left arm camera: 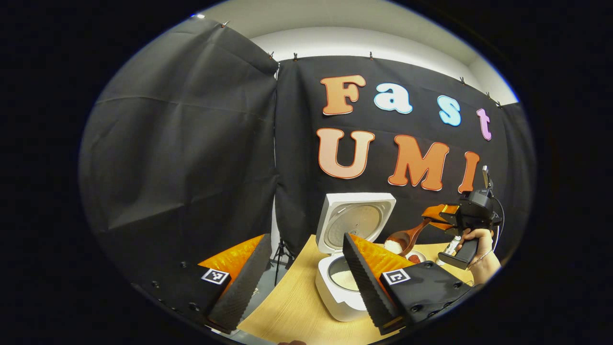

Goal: Close the left gripper, press the button to open the rice cooker; take a wooden spoon from the chopstick holder with the right hand, scoop a spoonful of rice and pour it into the rice cooker, then put the wooden spoon back into the chopstick holder.

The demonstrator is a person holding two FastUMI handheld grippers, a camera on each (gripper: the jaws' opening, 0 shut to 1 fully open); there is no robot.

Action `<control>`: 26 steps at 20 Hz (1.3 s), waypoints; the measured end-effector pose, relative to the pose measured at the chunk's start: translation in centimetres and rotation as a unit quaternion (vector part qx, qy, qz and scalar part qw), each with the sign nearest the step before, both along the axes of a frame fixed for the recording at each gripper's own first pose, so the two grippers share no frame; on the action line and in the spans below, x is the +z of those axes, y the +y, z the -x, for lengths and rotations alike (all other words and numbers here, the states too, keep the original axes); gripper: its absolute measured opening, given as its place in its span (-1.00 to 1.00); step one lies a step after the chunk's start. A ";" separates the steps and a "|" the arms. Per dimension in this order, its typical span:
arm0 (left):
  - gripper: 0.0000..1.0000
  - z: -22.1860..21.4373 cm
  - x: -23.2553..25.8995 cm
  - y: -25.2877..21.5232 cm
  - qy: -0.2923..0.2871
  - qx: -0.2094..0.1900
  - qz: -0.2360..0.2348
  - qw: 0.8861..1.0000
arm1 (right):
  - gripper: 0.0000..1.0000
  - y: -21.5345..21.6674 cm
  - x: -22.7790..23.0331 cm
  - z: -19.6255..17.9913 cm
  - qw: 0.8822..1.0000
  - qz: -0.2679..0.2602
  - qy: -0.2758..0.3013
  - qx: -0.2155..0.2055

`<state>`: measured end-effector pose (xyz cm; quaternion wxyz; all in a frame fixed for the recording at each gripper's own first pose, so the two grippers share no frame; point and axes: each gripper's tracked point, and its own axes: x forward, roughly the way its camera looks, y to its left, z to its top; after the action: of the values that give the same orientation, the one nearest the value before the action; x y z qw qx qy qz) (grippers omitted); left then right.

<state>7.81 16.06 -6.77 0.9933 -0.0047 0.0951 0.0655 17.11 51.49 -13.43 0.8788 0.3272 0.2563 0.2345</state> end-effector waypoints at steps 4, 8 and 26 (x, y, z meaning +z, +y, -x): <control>1.00 0.3 -0.1 0.4 -0.002 0.005 0.001 1.000 | -0.96 0.7 1.0 0.4 0.999 0.031 -0.039 0.011; 1.00 0.4 0.0 0.4 -0.005 0.004 0.004 1.000 | -0.96 1.0 2.0 0.8 0.995 0.057 -0.075 0.022; 1.00 0.7 -0.5 0.4 -0.003 -0.010 0.009 1.000 | -0.96 2.7 5.8 3.9 0.967 0.122 -0.210 0.078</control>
<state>7.13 16.42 -7.27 0.9941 -0.0131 0.0926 0.0548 13.20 54.15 -7.59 0.9253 0.1398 0.1176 0.3322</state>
